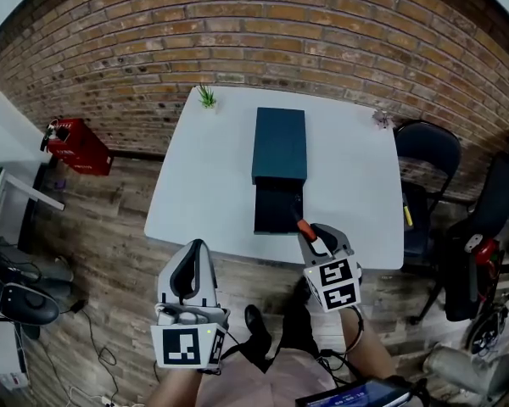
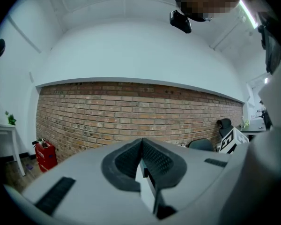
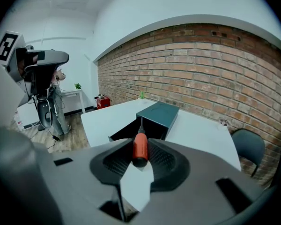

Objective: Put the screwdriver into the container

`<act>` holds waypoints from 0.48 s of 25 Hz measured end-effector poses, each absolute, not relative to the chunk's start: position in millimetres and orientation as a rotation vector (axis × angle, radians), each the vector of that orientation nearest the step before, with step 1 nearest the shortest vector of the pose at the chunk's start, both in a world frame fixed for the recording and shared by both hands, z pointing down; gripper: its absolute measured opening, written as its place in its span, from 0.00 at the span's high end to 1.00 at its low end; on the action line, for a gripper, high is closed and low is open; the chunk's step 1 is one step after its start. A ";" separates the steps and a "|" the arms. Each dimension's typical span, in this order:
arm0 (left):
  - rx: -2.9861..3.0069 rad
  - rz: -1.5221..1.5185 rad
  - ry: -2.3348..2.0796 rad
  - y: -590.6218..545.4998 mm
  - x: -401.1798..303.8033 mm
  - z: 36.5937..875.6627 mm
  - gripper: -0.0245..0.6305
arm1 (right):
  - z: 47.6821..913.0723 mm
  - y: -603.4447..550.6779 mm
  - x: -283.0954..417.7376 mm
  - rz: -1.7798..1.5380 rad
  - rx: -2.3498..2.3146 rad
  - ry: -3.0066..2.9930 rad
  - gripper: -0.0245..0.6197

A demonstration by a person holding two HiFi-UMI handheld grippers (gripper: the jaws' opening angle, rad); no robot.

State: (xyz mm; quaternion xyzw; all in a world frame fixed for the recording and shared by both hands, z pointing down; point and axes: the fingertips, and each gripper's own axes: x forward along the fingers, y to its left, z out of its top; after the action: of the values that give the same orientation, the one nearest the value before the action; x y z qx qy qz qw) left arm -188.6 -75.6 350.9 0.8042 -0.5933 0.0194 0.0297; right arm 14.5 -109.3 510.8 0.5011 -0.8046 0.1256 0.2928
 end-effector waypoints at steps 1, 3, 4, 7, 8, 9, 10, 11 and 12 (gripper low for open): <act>2.477 0.064 -1.829 -77.5 -189.2 352.1 0.94 | 513.6 -111.0 14.2 0.341 1.330 -2.138 0.80; 2.474 0.068 -1.830 -82.0 -190.3 353.8 0.94 | 518.9 -115.0 13.5 0.352 1.322 -2.130 0.80; 2.472 0.071 -1.831 -84.4 -190.8 354.4 0.94 | 521.3 -117.2 13.0 0.356 1.317 -2.128 0.80; 2.464 0.081 -1.836 -90.6 -192.1 357.5 0.94 | 528.4 -123.3 10.9 0.373 1.301 -2.122 0.80; 2.460 0.083 -1.835 -92.4 -192.4 359.0 0.94 | 530.9 -125.1 10.3 0.379 1.296 -2.119 0.80; 2.457 0.086 -1.835 -94.2 -192.7 360.3 0.94 | 533.2 -127.0 9.7 0.383 1.292 -2.116 0.80; 2.455 0.088 -1.835 -96.0 -193.2 361.4 0.94 | 535.3 -129.1 9.2 0.385 1.289 -2.114 0.80; 2.452 0.091 -1.836 -98.0 -193.9 362.4 0.94 | 537.2 -131.3 8.8 0.387 1.286 -2.112 0.80; 2.449 0.094 -1.839 -99.7 -194.7 363.4 0.94 | 539.1 -133.4 8.6 0.390 1.283 -2.109 0.80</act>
State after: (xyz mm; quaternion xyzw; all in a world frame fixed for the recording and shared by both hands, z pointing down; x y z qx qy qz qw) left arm -194.7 -99.7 363.4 0.7987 -0.5997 0.0308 0.0386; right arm 8.6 -133.4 539.1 0.4872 -0.8007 0.1480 0.3156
